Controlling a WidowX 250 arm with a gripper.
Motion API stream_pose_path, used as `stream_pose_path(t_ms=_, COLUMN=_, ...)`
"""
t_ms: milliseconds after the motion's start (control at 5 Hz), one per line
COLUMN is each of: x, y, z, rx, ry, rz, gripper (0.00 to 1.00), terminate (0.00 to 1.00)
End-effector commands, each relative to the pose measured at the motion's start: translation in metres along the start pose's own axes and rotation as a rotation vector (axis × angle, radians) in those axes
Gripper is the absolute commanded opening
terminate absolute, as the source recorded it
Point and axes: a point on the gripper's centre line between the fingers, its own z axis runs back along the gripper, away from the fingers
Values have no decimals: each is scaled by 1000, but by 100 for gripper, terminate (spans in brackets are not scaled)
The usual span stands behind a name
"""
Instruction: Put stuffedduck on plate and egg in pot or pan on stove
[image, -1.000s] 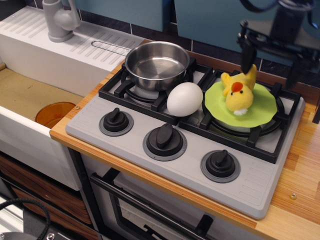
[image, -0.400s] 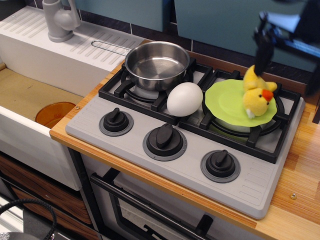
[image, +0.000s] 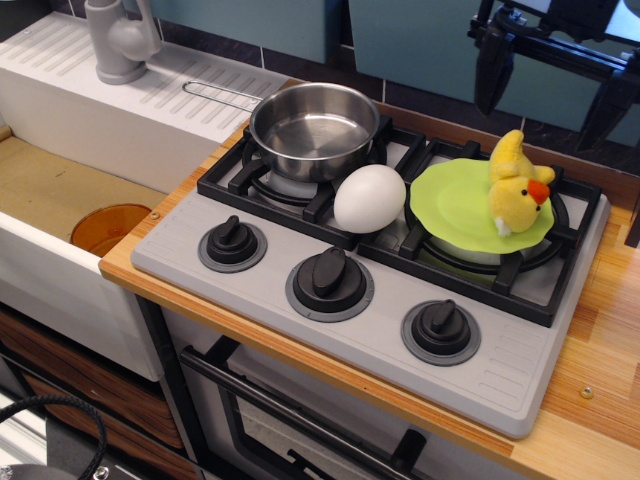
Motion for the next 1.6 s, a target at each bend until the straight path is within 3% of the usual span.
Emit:
stream_pose_path(t_ms=0, x=7, y=-1, z=21, rx=-27, ry=-61, rz=5, gripper=100, terminate=0)
stream_pose_path(t_ms=200, x=15, y=27, z=17, rx=75, ry=-137, rz=-18, gripper=100, terminate=0)
stream_pose_path(t_ms=600, x=25, y=60, z=4, rx=99, ry=-201, rz=-43, gripper=100, terminate=0)
stream_pose_path(t_ms=1400, x=4, y=87, z=-21, rx=106, ry=-227, rz=6, gripper=100, terminate=0)
